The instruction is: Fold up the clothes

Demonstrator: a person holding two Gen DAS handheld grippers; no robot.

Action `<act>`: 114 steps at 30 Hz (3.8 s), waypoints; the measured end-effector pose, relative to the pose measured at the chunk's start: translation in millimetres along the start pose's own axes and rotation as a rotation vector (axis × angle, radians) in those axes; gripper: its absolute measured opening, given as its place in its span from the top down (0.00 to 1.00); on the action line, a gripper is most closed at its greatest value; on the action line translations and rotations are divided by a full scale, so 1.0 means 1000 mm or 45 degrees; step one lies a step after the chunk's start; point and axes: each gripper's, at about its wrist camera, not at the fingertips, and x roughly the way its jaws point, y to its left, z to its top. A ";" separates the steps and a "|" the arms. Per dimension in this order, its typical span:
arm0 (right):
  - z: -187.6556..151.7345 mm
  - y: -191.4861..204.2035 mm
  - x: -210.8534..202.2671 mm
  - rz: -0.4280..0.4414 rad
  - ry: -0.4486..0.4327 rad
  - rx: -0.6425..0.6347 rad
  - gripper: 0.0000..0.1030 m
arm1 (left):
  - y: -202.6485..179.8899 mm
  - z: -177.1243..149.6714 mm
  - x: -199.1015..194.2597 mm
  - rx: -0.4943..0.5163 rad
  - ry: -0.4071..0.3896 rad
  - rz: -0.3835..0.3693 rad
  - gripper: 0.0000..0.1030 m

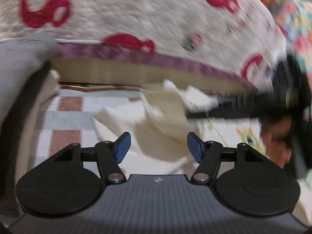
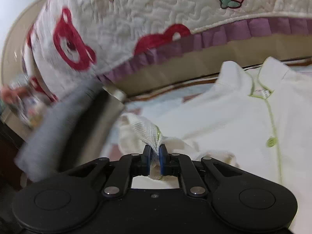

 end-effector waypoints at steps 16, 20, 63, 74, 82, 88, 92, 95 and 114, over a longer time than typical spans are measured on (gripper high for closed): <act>-0.001 0.082 -0.015 0.662 0.026 0.072 0.89 | 0.004 0.012 -0.038 -0.152 -0.277 0.014 0.95; -0.010 0.072 -0.007 0.531 0.043 -0.081 0.87 | 0.015 0.034 -0.073 0.020 -0.436 0.360 0.95; 0.001 -0.091 -0.040 -0.369 -0.009 -0.141 0.58 | 0.039 0.025 -0.135 -0.341 -0.620 0.721 0.46; 0.081 -0.186 -0.066 -0.630 -0.032 -0.074 0.44 | -0.043 0.014 0.078 0.061 0.259 0.116 0.48; 0.132 -0.197 0.000 -0.756 0.027 -0.120 0.44 | -0.019 0.004 0.115 -0.025 0.238 0.162 0.48; 0.127 -0.207 0.045 -0.756 0.146 -0.171 0.44 | 0.012 -0.005 0.109 -0.102 0.247 0.148 0.48; 0.133 -0.209 0.054 -0.718 0.086 -0.036 0.96 | 0.017 -0.004 0.113 -0.133 0.247 0.145 0.48; 0.146 -0.189 0.039 -0.670 -0.115 -0.096 0.96 | 0.013 -0.003 0.110 -0.083 0.231 0.175 0.49; 0.070 -0.347 -0.217 -0.892 -0.398 0.561 0.53 | -0.048 -0.004 0.091 0.027 0.287 0.023 0.67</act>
